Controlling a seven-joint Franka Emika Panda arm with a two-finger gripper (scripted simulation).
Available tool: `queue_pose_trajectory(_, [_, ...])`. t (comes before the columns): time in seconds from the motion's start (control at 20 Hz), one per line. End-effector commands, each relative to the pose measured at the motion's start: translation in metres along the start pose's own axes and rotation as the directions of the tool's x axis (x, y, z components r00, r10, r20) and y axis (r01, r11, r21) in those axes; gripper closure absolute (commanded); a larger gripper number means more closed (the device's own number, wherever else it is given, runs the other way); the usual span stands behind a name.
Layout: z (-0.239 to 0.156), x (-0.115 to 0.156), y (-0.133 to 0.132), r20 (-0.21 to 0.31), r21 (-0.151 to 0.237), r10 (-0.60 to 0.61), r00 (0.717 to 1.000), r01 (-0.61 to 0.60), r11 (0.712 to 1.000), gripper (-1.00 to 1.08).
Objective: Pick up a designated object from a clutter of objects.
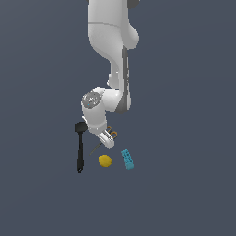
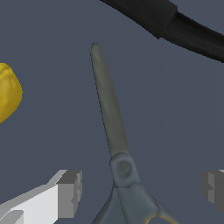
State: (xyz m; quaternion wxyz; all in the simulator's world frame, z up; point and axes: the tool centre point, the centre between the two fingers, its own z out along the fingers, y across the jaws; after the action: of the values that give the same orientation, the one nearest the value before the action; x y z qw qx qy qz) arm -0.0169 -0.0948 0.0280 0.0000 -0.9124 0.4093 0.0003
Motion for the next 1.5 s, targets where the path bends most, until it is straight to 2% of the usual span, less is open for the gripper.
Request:
queue_pose_trajectory(0.0, [0.011,0.000,0.000,0.000,0.000,0.001,1.000,-0.001,1.000,-0.92])
queue_pose_trajectory(0.3, [0.020,0.000,0.000,-0.001,0.000,0.002,1.000,-0.002,1.000,-0.92])
queue_pose_trajectory(0.35, [0.020,0.000,0.000,-0.001,0.000,0.002,1.000,-0.002,1.000,1.08])
queue_pose_trajectory(1.0, [0.016,0.002,0.001,-0.002,0.000,0.006,1.000,-0.006,1.000,1.08])
queue_pose_trajectory(1.45, [-0.020,-0.001,-0.007,-0.002,0.000,0.007,1.000,-0.007,1.000,1.08])
